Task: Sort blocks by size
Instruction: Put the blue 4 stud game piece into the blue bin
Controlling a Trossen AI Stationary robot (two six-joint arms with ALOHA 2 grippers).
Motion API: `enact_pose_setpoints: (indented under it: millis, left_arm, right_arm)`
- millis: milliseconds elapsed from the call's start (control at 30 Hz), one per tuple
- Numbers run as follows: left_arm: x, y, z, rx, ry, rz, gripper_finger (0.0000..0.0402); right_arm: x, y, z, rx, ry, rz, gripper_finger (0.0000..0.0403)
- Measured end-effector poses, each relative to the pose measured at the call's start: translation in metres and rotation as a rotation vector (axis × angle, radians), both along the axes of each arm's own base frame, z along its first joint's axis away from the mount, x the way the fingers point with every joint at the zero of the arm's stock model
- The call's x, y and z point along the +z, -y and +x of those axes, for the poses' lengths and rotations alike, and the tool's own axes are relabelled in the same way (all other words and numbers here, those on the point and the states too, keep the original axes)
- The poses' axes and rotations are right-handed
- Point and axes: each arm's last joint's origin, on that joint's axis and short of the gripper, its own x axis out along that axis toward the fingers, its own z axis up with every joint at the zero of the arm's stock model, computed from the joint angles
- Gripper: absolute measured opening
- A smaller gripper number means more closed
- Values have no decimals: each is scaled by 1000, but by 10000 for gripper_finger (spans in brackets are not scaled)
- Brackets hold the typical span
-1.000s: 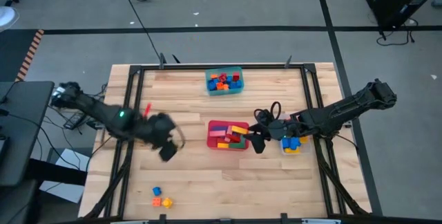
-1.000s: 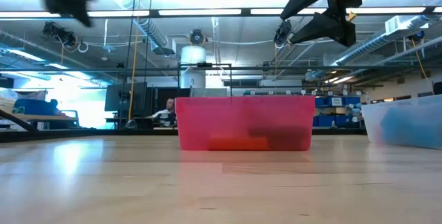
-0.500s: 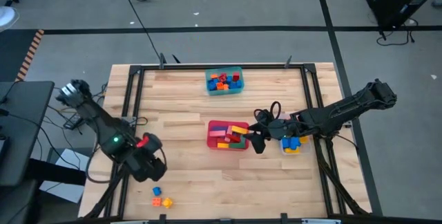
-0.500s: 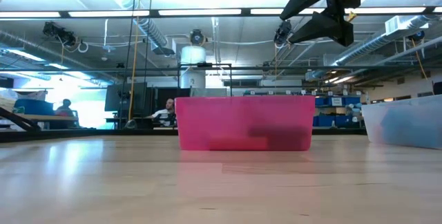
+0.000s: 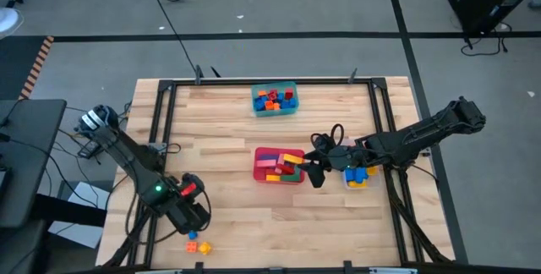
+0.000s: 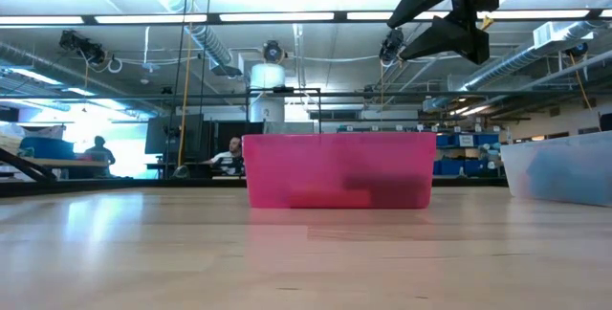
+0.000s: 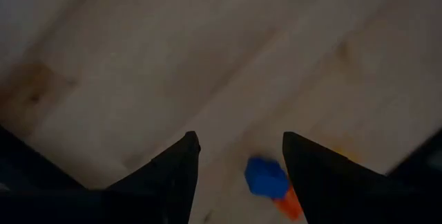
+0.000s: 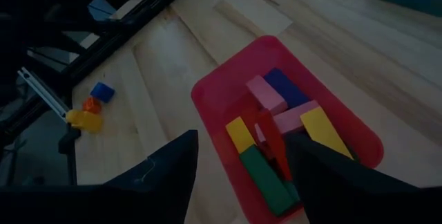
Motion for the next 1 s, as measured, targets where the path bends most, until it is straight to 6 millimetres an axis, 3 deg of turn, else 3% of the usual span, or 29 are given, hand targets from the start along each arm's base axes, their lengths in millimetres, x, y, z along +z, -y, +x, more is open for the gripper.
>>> enact_pose_setpoints:
  millis: [367,667,1000]
  left_arm:
    - [-24,21,12,-93,-117,-89,217]
    - [-58,37,22,-236,-279,-131,217]
    - [-75,48,30,-323,-274,-170,217]
  right_arm:
    - [0,0,0,15,-3,-21,230]
    - [0,0,0,15,-4,-22,226]
    - [0,0,0,14,-4,-22,224]
